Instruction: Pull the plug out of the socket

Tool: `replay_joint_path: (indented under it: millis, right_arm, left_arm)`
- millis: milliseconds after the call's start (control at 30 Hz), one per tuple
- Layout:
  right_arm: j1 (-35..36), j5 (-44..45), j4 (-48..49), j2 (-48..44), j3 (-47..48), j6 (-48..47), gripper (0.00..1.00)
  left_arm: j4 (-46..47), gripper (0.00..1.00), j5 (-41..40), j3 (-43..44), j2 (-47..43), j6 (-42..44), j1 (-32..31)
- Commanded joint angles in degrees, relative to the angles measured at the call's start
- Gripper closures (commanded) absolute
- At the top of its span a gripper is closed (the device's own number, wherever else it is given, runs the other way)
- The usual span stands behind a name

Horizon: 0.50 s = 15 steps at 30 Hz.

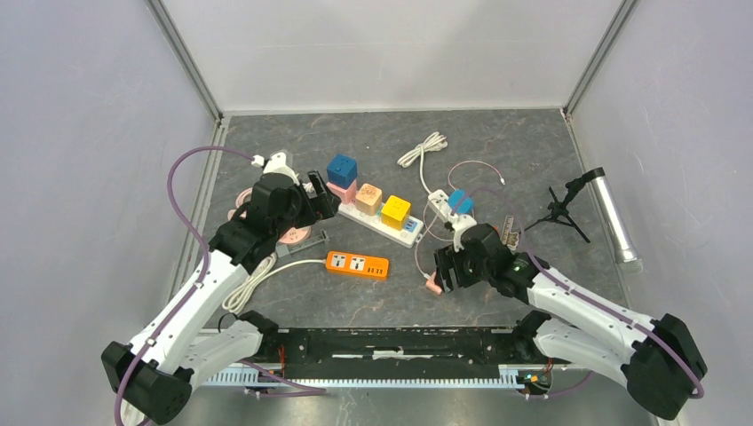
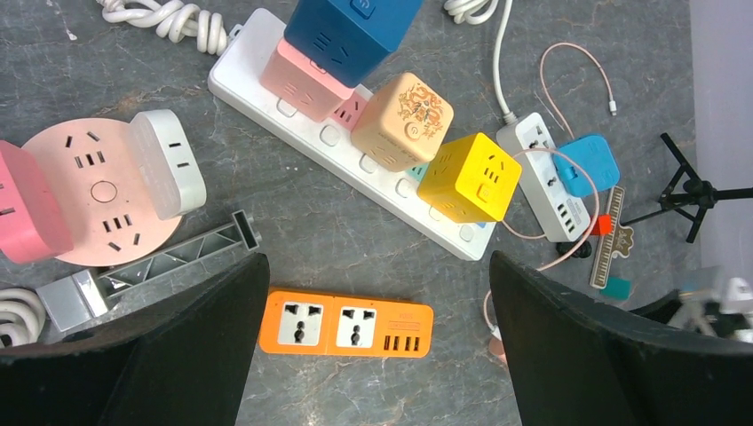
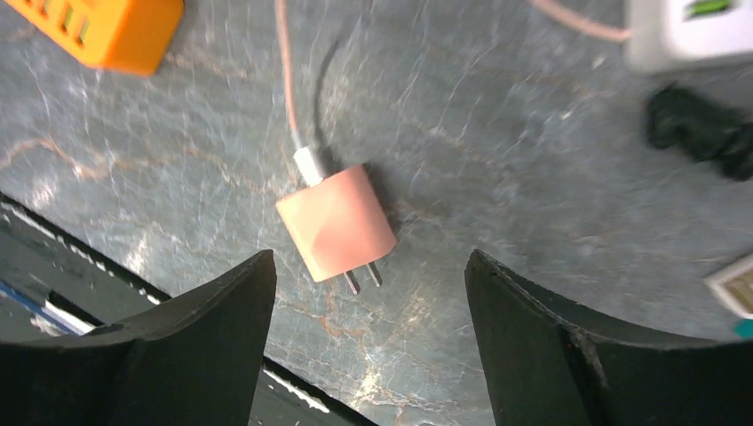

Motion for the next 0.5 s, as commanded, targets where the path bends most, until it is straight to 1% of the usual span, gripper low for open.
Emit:
replay_joint_path:
  millis: [0, 100, 167, 300, 367, 467]
  right_arm:
    - [-0.31, 9.13, -3.53, -3.38, 7.23, -0.82, 0.17]
    - [-0.36, 13.87, -5.3, -5.0, 11.69, -1.08, 0.19]
    - [-0.32, 17.32, -6.05, -5.88, 14.9, -2.51, 0.2]
    - [-0.32, 25.3, -5.45, -6.65, 20.76, -6.35, 0.19]
    - [-0.37, 28.28, -3.77, -5.4, 23.26, -9.07, 0.19]
    - [-0.7, 31.08, -4.15, -0.27, 28.58, -11.19, 0.15]
  left_arm:
    - [1.81, 0.0, -0.42, 1.73, 0.54, 3.57, 0.28]
    - [2.32, 0.0, -0.01, 2.04, 0.78, 3.96, 0.28]
    - [2.83, 0.0, 0.62, 2.28, 0.93, 4.17, 0.28]
    - [3.49, 0.0, 2.12, 2.45, 1.09, 4.82, 0.28]
    - [3.83, 0.0, 3.04, 2.44, 1.2, 4.99, 0.28]
    - [4.19, 0.0, 4.9, 2.49, 1.34, 5.42, 0.28]
